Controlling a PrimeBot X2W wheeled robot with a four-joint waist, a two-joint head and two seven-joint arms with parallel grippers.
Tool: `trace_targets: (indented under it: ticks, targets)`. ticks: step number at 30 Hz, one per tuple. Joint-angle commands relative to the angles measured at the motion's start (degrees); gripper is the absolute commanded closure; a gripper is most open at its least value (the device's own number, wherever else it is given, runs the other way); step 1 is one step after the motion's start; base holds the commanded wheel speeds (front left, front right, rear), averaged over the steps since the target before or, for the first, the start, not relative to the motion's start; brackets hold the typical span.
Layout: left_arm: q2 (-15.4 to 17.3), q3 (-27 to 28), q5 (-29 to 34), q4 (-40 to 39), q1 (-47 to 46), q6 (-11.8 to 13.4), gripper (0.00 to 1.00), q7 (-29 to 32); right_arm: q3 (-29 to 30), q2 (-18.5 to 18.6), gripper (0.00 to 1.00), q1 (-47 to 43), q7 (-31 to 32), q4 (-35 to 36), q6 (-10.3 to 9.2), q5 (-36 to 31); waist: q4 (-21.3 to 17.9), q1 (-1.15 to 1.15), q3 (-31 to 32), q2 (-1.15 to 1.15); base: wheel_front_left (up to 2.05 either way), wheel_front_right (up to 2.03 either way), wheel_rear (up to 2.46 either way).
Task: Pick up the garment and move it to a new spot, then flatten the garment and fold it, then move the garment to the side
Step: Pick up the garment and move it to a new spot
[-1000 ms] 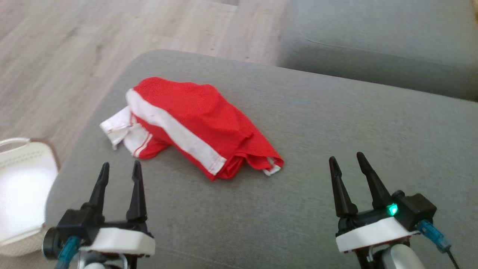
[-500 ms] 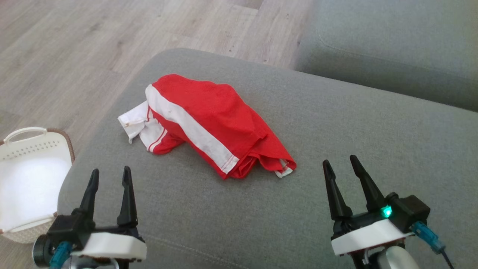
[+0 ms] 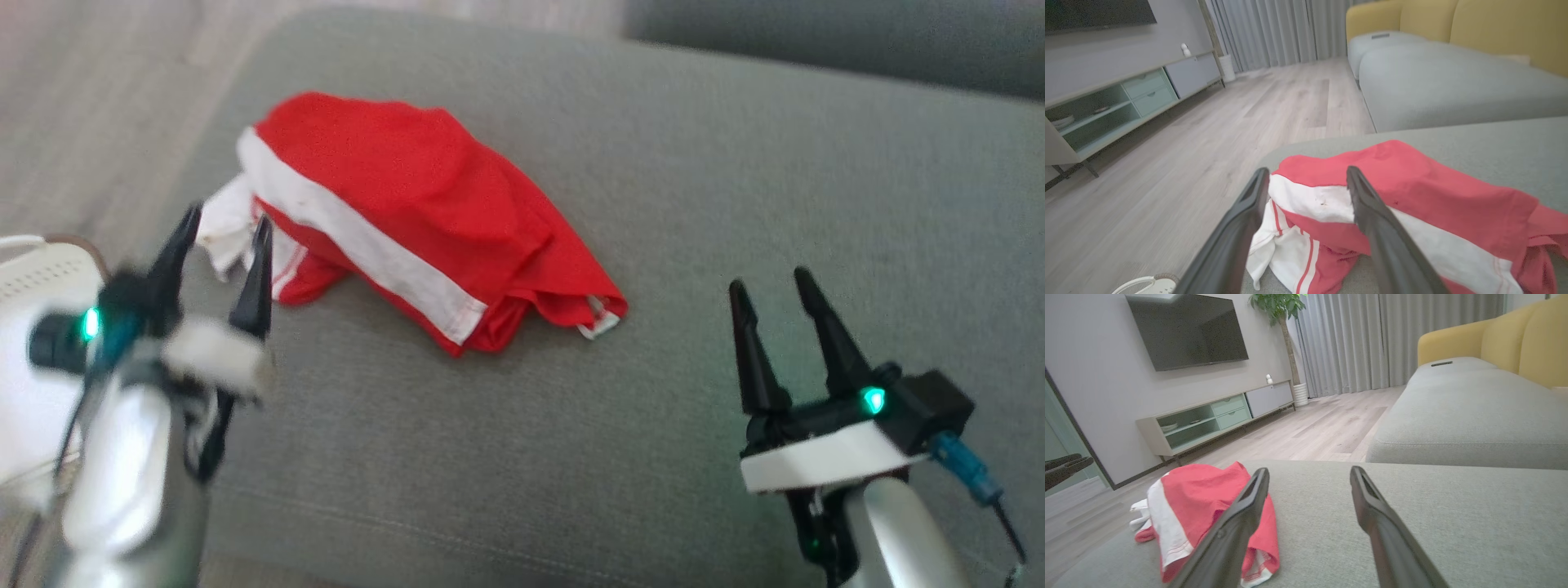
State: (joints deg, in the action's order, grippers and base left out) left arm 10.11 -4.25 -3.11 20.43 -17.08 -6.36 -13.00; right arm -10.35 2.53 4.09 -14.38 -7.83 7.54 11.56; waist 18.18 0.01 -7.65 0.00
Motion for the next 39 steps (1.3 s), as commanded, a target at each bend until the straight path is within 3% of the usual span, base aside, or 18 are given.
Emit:
trace_targets:
  ticks: [1, 5, 9, 17, 18, 20, 29, 39]
  targets:
    - [2.3, 0.8, 0.0, -0.3, -5.0, -0.3, 0.00, 1.0, -0.9, 0.3, 0.00, 2.3, -0.6, 2.1, -0.05, -0.5, -2.7, -0.01, -3.8, 0.00, 0.00, 0.00, 0.00]
    - [6.1, -4.8, -1.7, 6.7, -14.8, -1.0, 0.00, 6.2, 0.2, 0.3, 0.00, 3.8, -0.6, 2.3, -0.05, -0.6, -4.7, -0.01, -7.1, 0.00, 0.00, 0.00, 0.00]
    - [10.0, -13.2, -7.3, 11.9, -22.0, -1.1, 0.00, 11.1, 0.3, 0.3, 0.00, 5.2, -0.6, 2.3, -0.05, -0.5, -6.6, -0.01, -9.2, 0.00, 0.00, 0.00, 0.00]
    - [16.4, -27.2, -18.5, 19.4, -29.4, -1.1, 0.00, 17.3, 0.3, 0.3, 0.00, 6.8, -0.6, 2.0, -0.05, 0.3, -9.3, -0.01, -11.3, 0.00, 0.00, 0.00, 0.00]
    - [16.7, -28.4, -19.6, 19.8, -29.7, -1.1, 0.08, 17.4, 0.4, 0.3, 0.00, 6.9, -0.6, 2.0, -0.05, 0.3, -9.5, -0.01, -11.4, 0.00, 0.00, 0.00, 0.00]
    - [17.3, -30.5, -21.5, 20.4, -30.4, -1.1, 1.00, 17.3, 0.4, 0.3, 0.00, 6.9, -0.6, 2.1, -0.05, 0.3, -9.6, -0.01, -11.4, 0.00, 0.00, 0.00, 0.00]
    - [18.1, -31.9, -24.3, 22.3, -33.8, -0.8, 1.00, 7.8, 0.1, 0.3, 0.00, 6.7, -0.6, 1.2, -0.05, 0.2, -10.3, -0.01, -9.1, 0.00, 0.00, 0.00, 0.00]
    - [17.6, -28.8, -24.3, 16.6, -35.1, 3.6, 1.00, -0.4, 0.5, 0.3, 0.00, 4.4, -0.6, -0.1, -0.05, 0.9, -10.6, -0.01, -3.1, 0.00, 0.00, 0.00, 0.00]
